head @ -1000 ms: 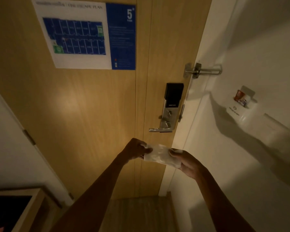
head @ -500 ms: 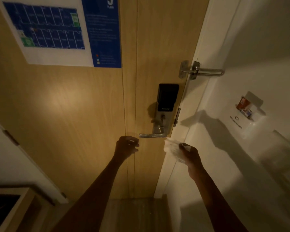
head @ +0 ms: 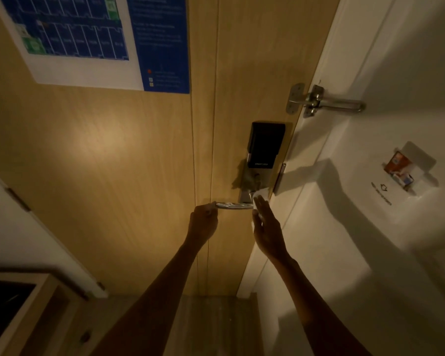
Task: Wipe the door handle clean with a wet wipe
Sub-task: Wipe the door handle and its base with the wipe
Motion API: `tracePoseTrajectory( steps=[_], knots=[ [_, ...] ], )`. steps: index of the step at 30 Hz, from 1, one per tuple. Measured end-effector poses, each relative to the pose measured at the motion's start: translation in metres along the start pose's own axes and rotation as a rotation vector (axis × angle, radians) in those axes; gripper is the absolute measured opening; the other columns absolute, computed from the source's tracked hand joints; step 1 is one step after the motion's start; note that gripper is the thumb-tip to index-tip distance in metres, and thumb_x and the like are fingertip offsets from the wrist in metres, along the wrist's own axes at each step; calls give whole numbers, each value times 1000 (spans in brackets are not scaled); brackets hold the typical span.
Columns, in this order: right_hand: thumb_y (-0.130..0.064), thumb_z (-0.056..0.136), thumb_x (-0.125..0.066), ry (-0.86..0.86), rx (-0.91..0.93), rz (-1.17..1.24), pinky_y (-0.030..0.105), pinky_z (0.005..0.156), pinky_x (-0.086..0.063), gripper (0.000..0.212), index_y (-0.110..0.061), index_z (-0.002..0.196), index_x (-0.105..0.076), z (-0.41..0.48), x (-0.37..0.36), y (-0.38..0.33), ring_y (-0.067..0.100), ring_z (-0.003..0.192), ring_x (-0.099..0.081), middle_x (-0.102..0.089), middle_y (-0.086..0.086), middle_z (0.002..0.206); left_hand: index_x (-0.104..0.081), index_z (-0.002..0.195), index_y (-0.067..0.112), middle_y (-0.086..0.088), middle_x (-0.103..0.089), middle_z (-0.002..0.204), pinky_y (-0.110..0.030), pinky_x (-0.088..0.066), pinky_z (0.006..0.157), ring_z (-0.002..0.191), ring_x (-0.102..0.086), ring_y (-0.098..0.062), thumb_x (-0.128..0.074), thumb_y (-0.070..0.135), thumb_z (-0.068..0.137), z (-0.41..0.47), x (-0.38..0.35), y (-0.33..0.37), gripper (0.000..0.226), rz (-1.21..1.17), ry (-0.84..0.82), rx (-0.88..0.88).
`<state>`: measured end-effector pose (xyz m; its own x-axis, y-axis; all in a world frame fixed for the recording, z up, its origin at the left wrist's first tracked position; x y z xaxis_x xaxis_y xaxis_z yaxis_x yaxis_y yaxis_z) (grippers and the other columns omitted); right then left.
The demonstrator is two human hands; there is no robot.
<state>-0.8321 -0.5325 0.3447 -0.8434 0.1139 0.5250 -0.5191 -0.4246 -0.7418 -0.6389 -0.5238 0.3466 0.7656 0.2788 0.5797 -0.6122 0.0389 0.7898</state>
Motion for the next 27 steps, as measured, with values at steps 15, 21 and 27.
tracePoseTrajectory(
  steps=[15, 21, 27],
  knots=[
    [-32, 103, -36, -10, 55, -26, 49, 110, -38, 44, -29, 147, -34, 11, -41, -10, 8, 145, -21, -34, -7, 154, -68, 103, 7, 2, -59, 70, -7, -37, 49, 52, -51, 1, -46, 11, 97, -2, 3, -1, 23, -28, -13, -33],
    [-29, 104, -36, -134, 291, -404, 43, 106, -43, 49, -20, 151, -26, 7, -40, -16, 15, 146, -21, -29, 2, 157, -68, 105, 3, -14, -65, 74, -11, -36, 51, 57, -53, -7, -48, 7, 96, 1, 0, -7, 23, -124, -21, 16],
    [-30, 103, -33, -97, 188, -479, 41, 107, -43, 50, -15, 151, -25, 12, -33, -2, 21, 146, -20, -27, 6, 157, -68, 110, 5, -9, -61, 73, -26, -40, 55, 62, -55, -15, -47, 9, 96, 0, -6, -14, 25, -270, -36, 116]
  ],
)
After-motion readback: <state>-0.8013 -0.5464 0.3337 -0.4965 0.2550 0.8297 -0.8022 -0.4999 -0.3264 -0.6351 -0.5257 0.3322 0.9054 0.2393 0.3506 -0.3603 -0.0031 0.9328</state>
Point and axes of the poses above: each hand's wrist, its own z-axis towards the middle knuckle, its own x-axis out of the back of the hand, y = z × x, the point moved 8 cm from there along z, towards the middle knuckle
